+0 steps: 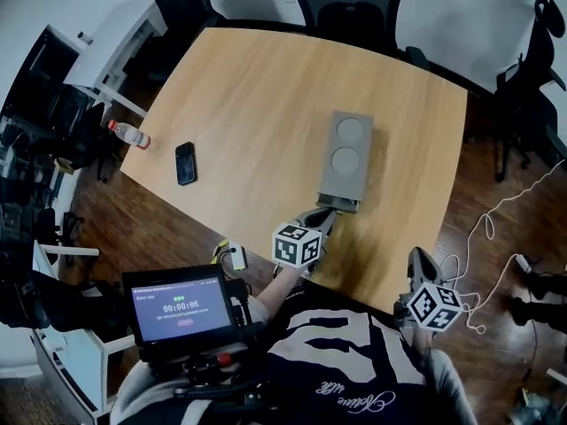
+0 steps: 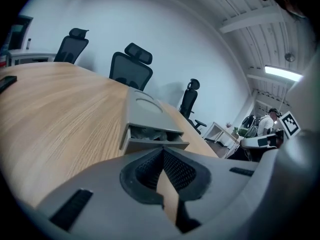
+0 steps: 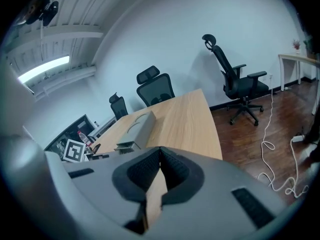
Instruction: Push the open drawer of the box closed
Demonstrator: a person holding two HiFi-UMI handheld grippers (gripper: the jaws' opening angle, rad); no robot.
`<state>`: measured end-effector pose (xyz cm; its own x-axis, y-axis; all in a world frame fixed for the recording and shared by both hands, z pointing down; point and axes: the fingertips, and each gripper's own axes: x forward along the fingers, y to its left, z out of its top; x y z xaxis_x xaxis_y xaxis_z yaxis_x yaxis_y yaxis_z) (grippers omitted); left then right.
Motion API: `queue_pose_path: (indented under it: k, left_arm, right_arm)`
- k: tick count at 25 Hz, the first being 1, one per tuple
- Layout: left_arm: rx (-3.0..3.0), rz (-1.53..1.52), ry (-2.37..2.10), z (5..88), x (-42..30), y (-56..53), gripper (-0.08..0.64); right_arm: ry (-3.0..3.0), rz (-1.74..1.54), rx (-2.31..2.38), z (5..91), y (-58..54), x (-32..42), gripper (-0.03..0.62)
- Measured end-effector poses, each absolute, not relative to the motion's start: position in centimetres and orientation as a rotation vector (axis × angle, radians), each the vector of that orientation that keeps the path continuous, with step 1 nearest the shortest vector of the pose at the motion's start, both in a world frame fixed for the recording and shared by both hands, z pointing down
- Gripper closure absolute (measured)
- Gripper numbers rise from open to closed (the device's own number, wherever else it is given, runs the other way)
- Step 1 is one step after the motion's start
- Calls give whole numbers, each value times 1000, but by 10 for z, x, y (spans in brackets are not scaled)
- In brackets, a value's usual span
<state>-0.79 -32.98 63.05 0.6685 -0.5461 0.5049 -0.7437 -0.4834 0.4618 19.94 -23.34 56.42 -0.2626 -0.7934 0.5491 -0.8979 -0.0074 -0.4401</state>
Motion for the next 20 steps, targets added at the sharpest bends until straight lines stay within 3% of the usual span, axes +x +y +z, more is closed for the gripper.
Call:
queue_pose_path:
  k: [10,20]
  left_arm:
    - [2298,465,-974,630,4,-358,558]
    - [2366,386,-952,595,-9,-320,558]
  right_arm:
    - [-2057,1156,1818,573,-220,206,594]
    - [-2125,1109,1734,567,-226,167,594]
